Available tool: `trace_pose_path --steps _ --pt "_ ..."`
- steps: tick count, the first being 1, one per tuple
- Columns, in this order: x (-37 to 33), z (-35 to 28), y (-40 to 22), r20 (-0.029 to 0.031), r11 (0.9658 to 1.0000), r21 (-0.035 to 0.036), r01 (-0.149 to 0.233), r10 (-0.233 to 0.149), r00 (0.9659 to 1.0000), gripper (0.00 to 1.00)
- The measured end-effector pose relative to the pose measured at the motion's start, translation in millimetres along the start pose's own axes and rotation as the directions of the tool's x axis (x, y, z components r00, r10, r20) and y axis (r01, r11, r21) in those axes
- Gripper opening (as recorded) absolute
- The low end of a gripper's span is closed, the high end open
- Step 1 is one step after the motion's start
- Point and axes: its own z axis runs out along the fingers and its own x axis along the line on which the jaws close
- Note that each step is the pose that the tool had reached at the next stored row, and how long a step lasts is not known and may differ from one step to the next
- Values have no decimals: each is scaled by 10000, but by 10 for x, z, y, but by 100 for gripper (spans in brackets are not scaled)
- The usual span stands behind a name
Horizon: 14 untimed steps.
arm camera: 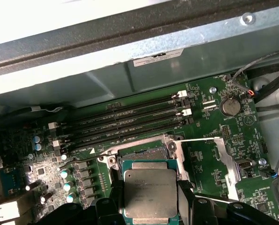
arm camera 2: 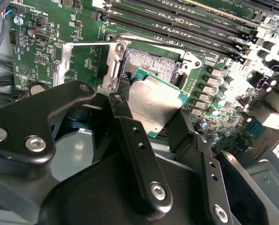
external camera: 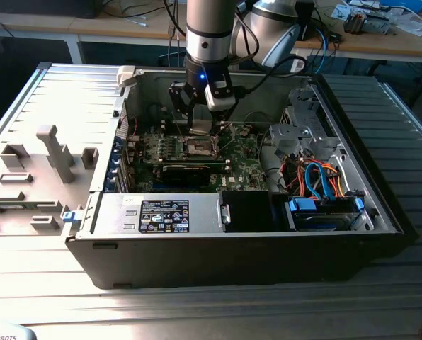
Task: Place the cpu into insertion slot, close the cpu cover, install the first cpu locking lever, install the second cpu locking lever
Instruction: 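Place the cpu into insertion slot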
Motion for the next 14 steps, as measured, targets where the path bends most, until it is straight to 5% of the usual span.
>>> trace_pose_path --steps 14 --pt "0 3 0 3 9999 -2 -117 117 9999 55"
